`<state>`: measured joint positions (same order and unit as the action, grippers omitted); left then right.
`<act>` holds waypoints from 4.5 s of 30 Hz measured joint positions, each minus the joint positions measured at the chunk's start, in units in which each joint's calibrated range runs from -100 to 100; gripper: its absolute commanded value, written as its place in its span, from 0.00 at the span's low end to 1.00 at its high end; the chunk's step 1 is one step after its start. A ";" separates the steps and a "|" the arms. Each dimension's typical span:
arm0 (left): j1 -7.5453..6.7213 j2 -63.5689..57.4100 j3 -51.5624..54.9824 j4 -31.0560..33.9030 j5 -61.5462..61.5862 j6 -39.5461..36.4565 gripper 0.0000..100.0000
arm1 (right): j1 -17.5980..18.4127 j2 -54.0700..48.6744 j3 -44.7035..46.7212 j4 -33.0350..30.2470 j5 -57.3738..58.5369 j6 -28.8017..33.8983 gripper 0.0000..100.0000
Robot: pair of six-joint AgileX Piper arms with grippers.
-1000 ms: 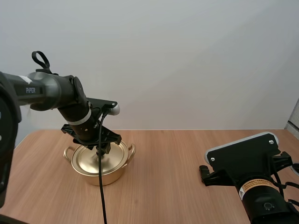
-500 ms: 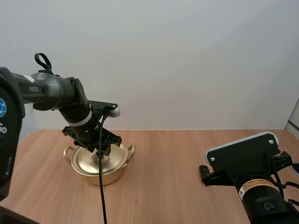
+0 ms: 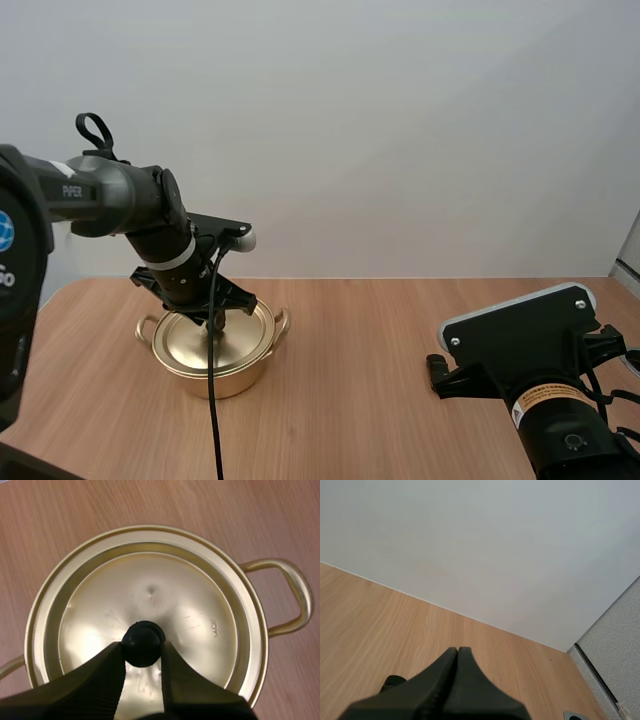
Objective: Open the pot, put the car inside, and close it
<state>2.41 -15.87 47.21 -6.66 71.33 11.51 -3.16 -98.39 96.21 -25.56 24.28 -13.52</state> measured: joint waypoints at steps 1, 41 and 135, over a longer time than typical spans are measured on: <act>0.00 0.00 0.00 0.00 0.00 0.00 0.00 | 0.00 0.00 0.00 0.00 0.00 0.00 0.00; 0.00 -25.82 -42.47 -8.55 -4.33 -0.85 0.00 | 0.00 0.00 0.00 0.00 0.18 0.18 0.00; 0.00 -35.38 -56.41 -9.90 0.06 -0.96 0.00 | 0.24 83.36 -41.14 31.30 36.93 -22.66 0.88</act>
<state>2.41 -51.25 -9.20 -16.55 71.39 10.54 -2.92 -15.03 55.06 5.74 61.21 -36.18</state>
